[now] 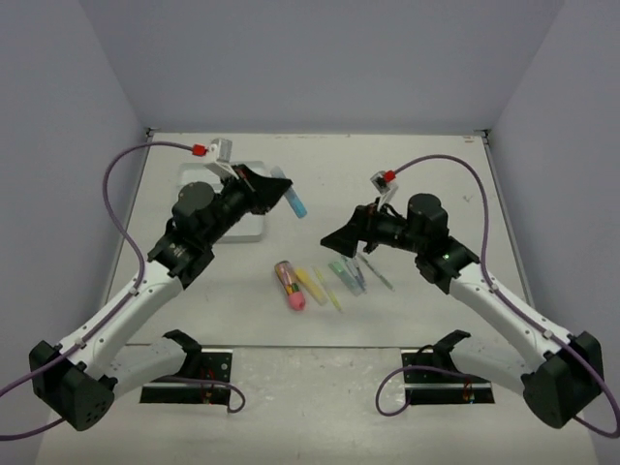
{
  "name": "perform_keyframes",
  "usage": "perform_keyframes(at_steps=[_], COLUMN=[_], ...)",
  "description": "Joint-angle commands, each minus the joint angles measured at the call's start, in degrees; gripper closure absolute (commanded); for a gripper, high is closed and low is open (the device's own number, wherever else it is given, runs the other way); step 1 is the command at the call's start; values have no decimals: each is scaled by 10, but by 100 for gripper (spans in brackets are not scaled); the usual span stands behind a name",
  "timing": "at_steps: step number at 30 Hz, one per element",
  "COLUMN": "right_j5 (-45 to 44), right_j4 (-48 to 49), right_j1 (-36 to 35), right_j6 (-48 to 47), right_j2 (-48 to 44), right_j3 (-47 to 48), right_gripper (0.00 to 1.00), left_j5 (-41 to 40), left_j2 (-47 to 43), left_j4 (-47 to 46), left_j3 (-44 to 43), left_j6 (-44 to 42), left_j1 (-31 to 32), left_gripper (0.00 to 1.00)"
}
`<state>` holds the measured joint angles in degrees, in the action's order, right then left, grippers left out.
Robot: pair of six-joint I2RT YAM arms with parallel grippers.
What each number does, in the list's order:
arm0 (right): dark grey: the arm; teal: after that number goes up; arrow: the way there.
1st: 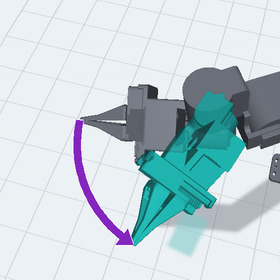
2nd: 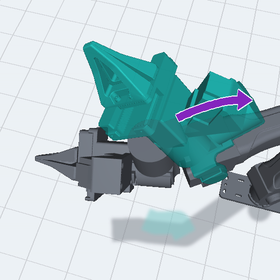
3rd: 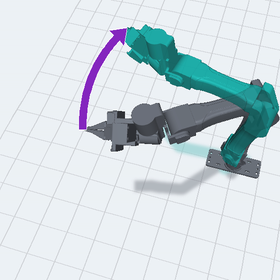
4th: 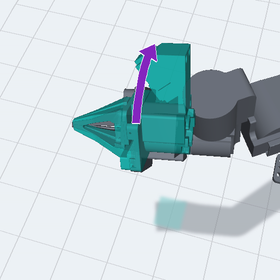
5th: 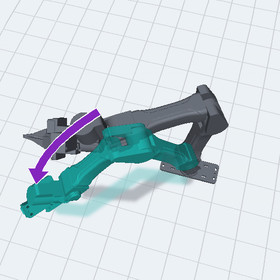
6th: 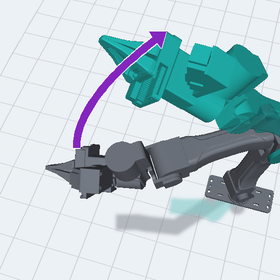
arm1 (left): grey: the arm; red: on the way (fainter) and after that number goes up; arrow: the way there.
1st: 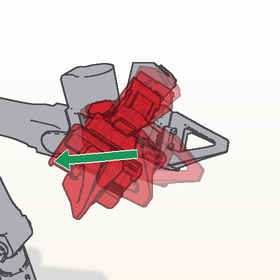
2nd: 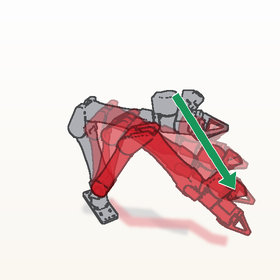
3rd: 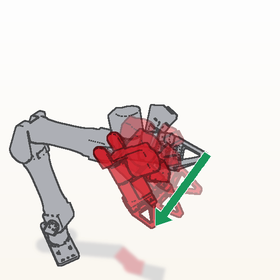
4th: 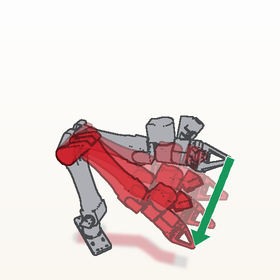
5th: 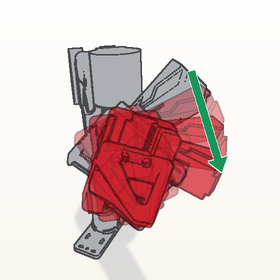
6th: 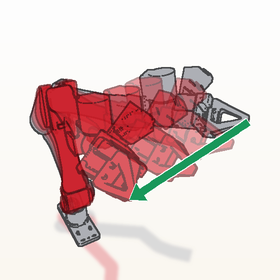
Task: Sort the stationery into containers
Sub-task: Place the pen in the storage box.
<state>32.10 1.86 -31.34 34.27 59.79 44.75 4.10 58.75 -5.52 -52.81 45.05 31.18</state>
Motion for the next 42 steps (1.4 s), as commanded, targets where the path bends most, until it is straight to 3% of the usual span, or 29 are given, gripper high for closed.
perform_keyframes(at_steps=[1, 4, 6, 10, 12, 15, 29, 30, 34, 38, 42], right_j5=[-271, -291, -264, -208, -182, -165, -178, -179, -177, -188, -217], right_j4=[-135, -142, -148, -168, -165, -163, -183, -183, -188, -218, -279], right_j1=[17, 17, 17, 17, 17, 17, 18, 18, 18, 24, 25], right_j6=[-3, 3, -1, 2, 9, 9, -38, -40, -59, -84, -111], right_j2=[-122, -196, -234, -273, -280, -279, -212, -207, -173, -102, -14], right_j3=[-49, -87, -96, -99, -107, -114, -94, -92, -72, -29, 22], right_gripper=[1, 1, 1, 1, 1, 1, 1, 1, 1, 3, 24], left_j5=[-252, -381, -443, -429, -442, -409, -359, -356, -335, -307, -268], left_j2=[71, 127, 209, 365, 414, 499, 601, 603, 605, 574, 504], left_j4=[163, 153, 141, 148, 121, 150, 111, 107, 103, 87, 90], left_j3=[-65, -84, -136, -247, -265, -320, -319, -314, -305, -305, -309], left_j6=[79, 156, 197, 266, 278, 323, 377, 377, 369, 345, 324], left_j1=[-110, -154, -178, -232, -241, -265, -284, -286, -300, -308, -308], left_gripper=[100, 100, 100, 100, 100, 100, 99, 92, 29, 11, 0])
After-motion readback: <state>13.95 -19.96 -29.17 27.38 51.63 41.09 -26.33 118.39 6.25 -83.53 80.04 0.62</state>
